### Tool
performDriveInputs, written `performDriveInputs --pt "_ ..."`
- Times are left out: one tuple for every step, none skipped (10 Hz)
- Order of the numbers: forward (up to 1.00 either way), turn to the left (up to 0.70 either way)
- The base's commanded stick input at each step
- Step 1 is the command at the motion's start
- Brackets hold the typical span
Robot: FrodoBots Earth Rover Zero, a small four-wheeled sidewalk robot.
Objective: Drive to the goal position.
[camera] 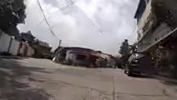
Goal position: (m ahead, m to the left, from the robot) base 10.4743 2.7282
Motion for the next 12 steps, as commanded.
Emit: performDriveInputs --pt "0.5 0.01" --pt "0.5 0.01" --pt "0.5 0.01" --pt "0.5 0.01" --pt "0.5 0.01" --pt "0.5 0.01" --pt "0.5 0.01" --pt "0.5 0.01" --pt "0.5 0.01" --pt "0.5 0.01" --pt "0.5 0.01" --pt "0.5 0.01"
